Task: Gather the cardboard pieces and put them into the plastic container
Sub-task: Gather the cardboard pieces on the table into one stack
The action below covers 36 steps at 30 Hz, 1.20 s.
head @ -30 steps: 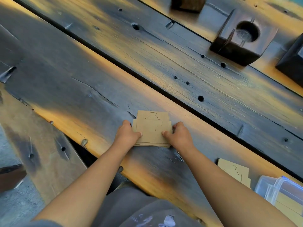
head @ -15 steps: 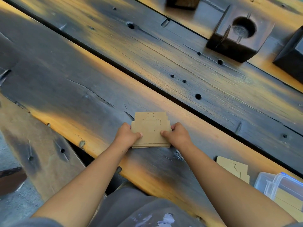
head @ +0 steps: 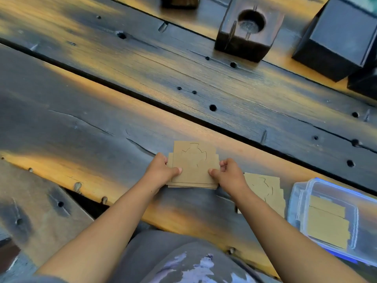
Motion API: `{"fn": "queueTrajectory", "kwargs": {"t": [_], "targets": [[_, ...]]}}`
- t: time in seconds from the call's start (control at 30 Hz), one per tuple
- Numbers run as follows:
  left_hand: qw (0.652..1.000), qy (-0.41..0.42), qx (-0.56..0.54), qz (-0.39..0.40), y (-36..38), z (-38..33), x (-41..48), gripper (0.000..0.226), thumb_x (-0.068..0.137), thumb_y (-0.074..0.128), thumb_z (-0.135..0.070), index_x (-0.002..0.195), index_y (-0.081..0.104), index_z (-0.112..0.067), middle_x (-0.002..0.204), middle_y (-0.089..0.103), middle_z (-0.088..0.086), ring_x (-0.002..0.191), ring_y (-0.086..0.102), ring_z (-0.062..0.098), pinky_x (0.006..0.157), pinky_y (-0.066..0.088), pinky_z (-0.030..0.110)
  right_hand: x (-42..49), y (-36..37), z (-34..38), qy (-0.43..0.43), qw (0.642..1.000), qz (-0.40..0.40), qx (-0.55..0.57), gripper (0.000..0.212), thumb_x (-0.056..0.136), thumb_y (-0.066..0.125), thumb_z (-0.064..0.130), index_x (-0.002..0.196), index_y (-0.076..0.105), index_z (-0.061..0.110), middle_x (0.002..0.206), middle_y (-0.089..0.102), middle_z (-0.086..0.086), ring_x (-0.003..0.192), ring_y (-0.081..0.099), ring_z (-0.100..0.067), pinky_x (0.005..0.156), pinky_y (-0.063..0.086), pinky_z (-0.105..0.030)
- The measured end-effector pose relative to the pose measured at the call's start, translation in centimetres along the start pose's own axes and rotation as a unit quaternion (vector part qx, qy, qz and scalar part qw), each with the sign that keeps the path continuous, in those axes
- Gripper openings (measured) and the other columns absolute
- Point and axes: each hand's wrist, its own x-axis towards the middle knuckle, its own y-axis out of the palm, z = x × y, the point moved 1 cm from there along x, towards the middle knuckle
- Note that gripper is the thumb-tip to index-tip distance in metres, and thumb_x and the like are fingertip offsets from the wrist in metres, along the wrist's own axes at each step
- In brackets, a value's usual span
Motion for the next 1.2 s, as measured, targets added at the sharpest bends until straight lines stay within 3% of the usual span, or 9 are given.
{"fn": "queueTrajectory", "kwargs": {"t": [0.1, 0.23, 0.4, 0.57, 0.8, 0.9, 1.07, 1.2], "targets": [[0.999, 0.013, 0.023, 0.022, 2.6, -0.9, -1.0, 0.034, 0.076, 0.080, -0.023, 0.087, 0.048, -0.020, 0.097, 0.068, 0.002, 0.090, 0.066, 0.017, 0.079, 0.057, 0.037, -1.4, -2.2, -2.5, 0.003, 0.999, -0.030, 0.039, 0.028, 0.081, 0.074, 0.024, 0.085, 0.046, 0.026, 0.082, 0.056, 0.008, 0.078, 0.058, -0.012, 0.069, 0.047, -0.031], [0.997, 0.029, 0.060, 0.039, 6.6, -1.9, -2.5, 0.037, 0.076, 0.080, -0.026, 0.082, 0.044, -0.024, 0.092, 0.064, -0.003, 0.085, 0.063, 0.014, 0.075, 0.054, 0.032, -3.0, -5.1, -5.7, 0.001, 0.996, -0.076, 0.048, 0.027, 0.082, 0.072, 0.021, 0.095, 0.049, 0.020, 0.080, 0.051, 0.012, 0.075, 0.053, -0.007, 0.060, 0.037, -0.020], [0.993, 0.044, 0.095, 0.051, 10.8, -2.2, -4.2, 0.037, 0.075, 0.079, -0.026, 0.082, 0.043, -0.022, 0.094, 0.064, 0.001, 0.089, 0.064, 0.021, 0.086, 0.055, 0.042, -4.4, -7.3, -8.5, 0.024, 0.993, -0.113, 0.027, 0.030, 0.083, 0.066, 0.020, 0.109, 0.053, 0.014, 0.107, 0.056, -0.004, 0.096, 0.056, -0.020, 0.080, 0.044, -0.029], [0.988, 0.063, 0.124, 0.060, 14.3, -2.4, -5.5, 0.039, 0.077, 0.078, -0.024, 0.100, 0.050, -0.009, 0.106, 0.067, 0.009, 0.100, 0.065, 0.026, 0.090, 0.053, 0.046, -5.5, -8.7, -10.4, 0.050, 0.991, -0.123, 0.027, 0.043, 0.081, 0.061, 0.016, 0.122, 0.054, 0.004, 0.118, 0.056, -0.013, 0.109, 0.057, -0.030, 0.096, 0.050, -0.047], [0.987, 0.072, 0.136, 0.049, 17.7, -3.0, -6.2, 0.037, 0.078, 0.076, -0.020, 0.104, 0.053, -0.006, 0.108, 0.065, 0.012, 0.098, 0.064, 0.028, 0.080, 0.051, 0.036, -6.3, -9.5, -11.8, 0.072, 0.990, -0.122, 0.020, 0.046, 0.084, 0.059, 0.016, 0.127, 0.047, 0.005, 0.125, 0.042, -0.012, 0.118, 0.048, -0.030, 0.105, 0.043, -0.044], [0.985, 0.073, 0.145, 0.049, 18.3, -3.2, -6.1, 0.037, 0.079, 0.075, -0.022, 0.105, 0.054, -0.008, 0.107, 0.064, 0.008, 0.096, 0.064, 0.025, 0.073, 0.048, 0.031, -6.4, -9.4, -11.9, 0.076, 0.990, -0.118, 0.028, 0.060, 0.083, 0.058, 0.014, 0.139, 0.039, 0.006, 0.133, 0.038, -0.013, 0.125, 0.043, -0.031, 0.111, 0.038, -0.044], [0.983, 0.073, 0.158, 0.056, 19.4, -3.5, -6.3, 0.042, 0.079, 0.074, -0.022, 0.113, 0.054, -0.007, 0.118, 0.061, 0.011, 0.107, 0.062, 0.028, 0.093, 0.052, 0.041, -6.3, -9.6, -11.5, 0.081, 0.987, -0.131, 0.040, 0.071, 0.081, 0.058, 0.013, 0.147, 0.031, 0.007, 0.135, 0.038, -0.014, 0.128, 0.039, -0.031, 0.112, 0.035, -0.043], [0.979, 0.073, 0.179, 0.058, 20.1, -3.6, -6.5, 0.044, 0.080, 0.074, -0.022, 0.116, 0.052, -0.008, 0.121, 0.059, 0.012, 0.110, 0.060, 0.029, 0.095, 0.050, 0.042, -6.2, -10.1, -11.7, 0.087, 0.987, -0.132, 0.035, 0.065, 0.082, 0.058, 0.014, 0.142, 0.034, 0.008, 0.135, 0.038, -0.013, 0.127, 0.040, -0.031, 0.111, 0.036, -0.044]]}}
